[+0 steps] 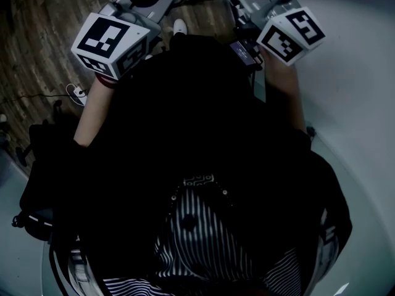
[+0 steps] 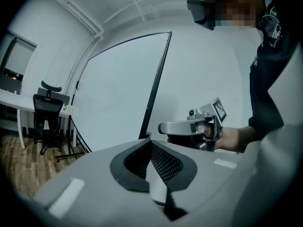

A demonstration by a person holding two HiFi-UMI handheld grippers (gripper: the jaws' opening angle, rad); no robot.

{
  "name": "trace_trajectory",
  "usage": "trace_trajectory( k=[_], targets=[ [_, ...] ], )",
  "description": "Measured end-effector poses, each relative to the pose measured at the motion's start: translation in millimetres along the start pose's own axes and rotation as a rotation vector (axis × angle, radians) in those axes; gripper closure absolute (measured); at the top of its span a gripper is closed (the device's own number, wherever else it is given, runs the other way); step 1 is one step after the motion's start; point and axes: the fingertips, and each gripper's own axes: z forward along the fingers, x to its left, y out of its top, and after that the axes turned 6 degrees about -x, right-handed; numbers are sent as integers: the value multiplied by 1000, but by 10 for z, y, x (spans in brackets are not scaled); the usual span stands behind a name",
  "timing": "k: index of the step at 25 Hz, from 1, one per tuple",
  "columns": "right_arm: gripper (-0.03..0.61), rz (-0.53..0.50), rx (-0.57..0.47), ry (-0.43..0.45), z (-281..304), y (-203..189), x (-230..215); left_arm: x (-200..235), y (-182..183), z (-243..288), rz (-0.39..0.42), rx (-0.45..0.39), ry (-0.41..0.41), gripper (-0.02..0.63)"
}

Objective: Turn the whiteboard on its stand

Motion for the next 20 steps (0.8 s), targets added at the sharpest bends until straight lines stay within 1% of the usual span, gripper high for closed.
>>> trace_trajectory(
  k=[2,4,7,9,11,13,16,18,19,20],
  targets=[
    [577,-18,-13,10,-112,322,-34,-62,297,146,10,-16,9,627],
    [577,-46,-27,11,-251,569,-34,-110,510,229,3,-31,35,627],
    [577,-90,-59,-17,-509,758,171,-233,594,106,-31,-50,84,627],
    [577,-98,-93,-33,-690,951,270,-336,632,91,-40,-50,104,627],
    [577,-93,-123,-44,-743,1198,161,-315,737,251,-66,-50,121,627],
    [577,-93,-131,-58,-728,1373,5,-290,878,422,-90,-56,123,627],
    [575,-98,-128,-77,-773,1513,-81,-370,994,505,-83,-46,112,627],
    [574,-100,-153,-88,-787,1631,-107,-352,1047,485,-83,-47,118,627],
    [544,-99,-167,-85,-754,1694,-121,-301,1083,471,-86,-52,126,627],
    [540,-96,-178,-73,-703,1749,-125,-243,1121,455,-88,-58,132,627]
  ],
)
